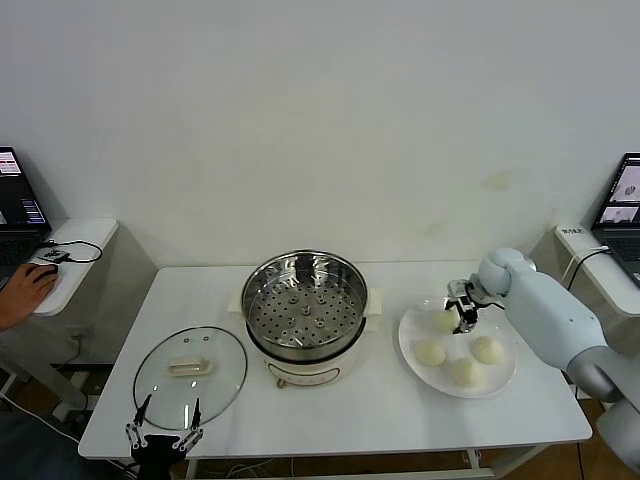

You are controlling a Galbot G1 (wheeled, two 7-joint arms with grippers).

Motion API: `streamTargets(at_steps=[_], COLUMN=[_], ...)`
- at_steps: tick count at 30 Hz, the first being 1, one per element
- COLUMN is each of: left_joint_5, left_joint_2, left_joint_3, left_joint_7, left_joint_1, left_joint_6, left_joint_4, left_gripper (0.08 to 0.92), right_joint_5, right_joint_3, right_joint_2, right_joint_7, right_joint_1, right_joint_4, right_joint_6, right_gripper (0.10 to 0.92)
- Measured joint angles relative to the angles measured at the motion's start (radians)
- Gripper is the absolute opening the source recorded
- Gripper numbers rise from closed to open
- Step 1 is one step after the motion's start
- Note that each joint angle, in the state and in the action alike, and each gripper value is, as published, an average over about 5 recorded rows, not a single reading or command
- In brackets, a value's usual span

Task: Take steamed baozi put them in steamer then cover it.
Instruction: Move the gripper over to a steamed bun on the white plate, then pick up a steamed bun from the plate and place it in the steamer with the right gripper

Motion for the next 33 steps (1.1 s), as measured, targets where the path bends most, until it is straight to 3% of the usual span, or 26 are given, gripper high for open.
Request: streamTargets(at_steps=[10, 21, 33], left_joint_5=[-0.002, -0.01, -0.033], left_joint_2=[0.006, 0.019, 0.022], left_joint_3=[0.001, 0.003, -0.004], left_joint_7=[-0.002, -0.001, -0.002], left_joint_1=[-0.004, -0.012, -0.016], left_joint_6=[-0.001, -0.001, -0.008], left_joint_4=[-0.006, -0.01, -0.018], left_gripper=[0.823, 0.823, 0.823], right_joint_5=[0.082, 0.317, 0.542], right_joint_3=[-0.053, -0.233, -0.479], right_joint_2=[-0.051, -0.123, -0.007], right_joint_7=[-0.013, -0.033, 0.007], right_joint_1=[0.046, 0.268, 0.547], right_joint_4=[0.074, 0.274, 0.359], right_joint_6=[-0.017, -0.075, -0.091], right_gripper=[0.611, 0.619, 0.626])
